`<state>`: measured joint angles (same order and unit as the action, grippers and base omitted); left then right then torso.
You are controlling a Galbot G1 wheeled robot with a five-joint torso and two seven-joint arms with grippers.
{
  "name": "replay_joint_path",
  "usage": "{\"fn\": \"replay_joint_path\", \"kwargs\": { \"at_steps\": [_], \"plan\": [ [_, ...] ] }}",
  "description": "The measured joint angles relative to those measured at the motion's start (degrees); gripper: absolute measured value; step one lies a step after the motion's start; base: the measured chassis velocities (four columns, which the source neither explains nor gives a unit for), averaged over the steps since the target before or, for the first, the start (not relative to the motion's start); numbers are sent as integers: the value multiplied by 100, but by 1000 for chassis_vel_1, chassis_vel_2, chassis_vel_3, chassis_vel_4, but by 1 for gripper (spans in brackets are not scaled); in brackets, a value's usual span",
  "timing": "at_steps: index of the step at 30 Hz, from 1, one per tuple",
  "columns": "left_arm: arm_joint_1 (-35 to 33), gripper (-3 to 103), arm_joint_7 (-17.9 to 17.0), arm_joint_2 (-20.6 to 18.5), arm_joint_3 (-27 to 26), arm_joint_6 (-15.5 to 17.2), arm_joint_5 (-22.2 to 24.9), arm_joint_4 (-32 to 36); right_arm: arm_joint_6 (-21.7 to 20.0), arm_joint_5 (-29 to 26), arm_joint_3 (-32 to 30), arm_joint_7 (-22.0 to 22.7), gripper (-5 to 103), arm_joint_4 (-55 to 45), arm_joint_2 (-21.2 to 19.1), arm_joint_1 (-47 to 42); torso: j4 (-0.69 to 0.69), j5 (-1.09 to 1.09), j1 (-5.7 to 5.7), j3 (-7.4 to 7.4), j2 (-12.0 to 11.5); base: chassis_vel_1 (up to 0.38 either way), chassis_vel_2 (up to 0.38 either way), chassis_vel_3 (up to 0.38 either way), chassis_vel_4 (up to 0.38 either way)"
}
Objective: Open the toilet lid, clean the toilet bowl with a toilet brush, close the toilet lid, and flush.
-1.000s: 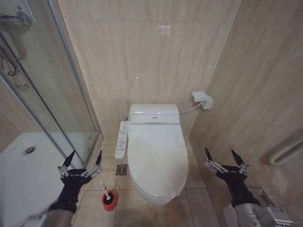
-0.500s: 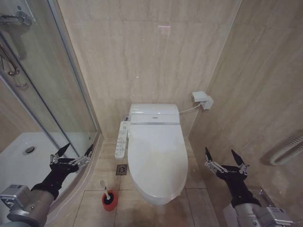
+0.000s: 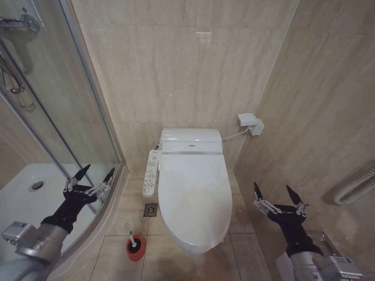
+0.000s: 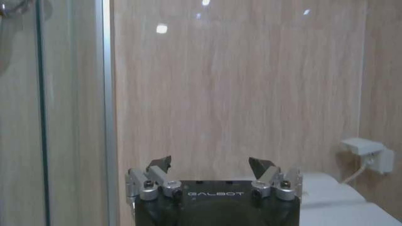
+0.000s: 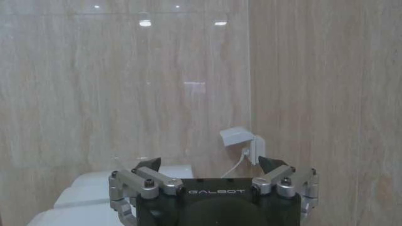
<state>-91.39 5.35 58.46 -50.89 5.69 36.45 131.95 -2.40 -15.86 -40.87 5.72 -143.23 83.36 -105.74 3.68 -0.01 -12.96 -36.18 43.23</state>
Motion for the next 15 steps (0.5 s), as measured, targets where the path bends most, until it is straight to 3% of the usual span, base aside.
{"fn": "replay_joint_path", "kwargs": {
  "at_steps": [3, 4, 11, 12, 15],
  "plan": [
    [162, 88, 105, -162, 74, -357, -6, -332, 0, 0, 0, 1, 100, 0, 0, 0, 1, -1, 0, 0, -1, 0, 0, 0, 0],
    [170, 83, 110, -169, 78, -377, -8, -350, 0, 0, 0, 1, 100, 0, 0, 0, -1, 1, 0, 0, -1, 0, 0, 0, 0],
    [194, 83, 117, -185, 101, -403, -9, -387, 0, 0, 0, 1, 100, 0, 0, 0, -2, 1, 0, 0, -1, 0, 0, 0, 0],
    [226, 74, 124, -207, 126, -421, 0, -424, 0, 0, 0, 1, 100, 0, 0, 0, -1, 0, 0, 0, -1, 0, 0, 0, 0],
    [414, 74, 132, -325, 289, -496, 72, -655, 0, 0, 0, 1, 100, 0, 0, 0, -5, 3, 1, 0, -1, 0, 0, 0, 0]
  ]
}}
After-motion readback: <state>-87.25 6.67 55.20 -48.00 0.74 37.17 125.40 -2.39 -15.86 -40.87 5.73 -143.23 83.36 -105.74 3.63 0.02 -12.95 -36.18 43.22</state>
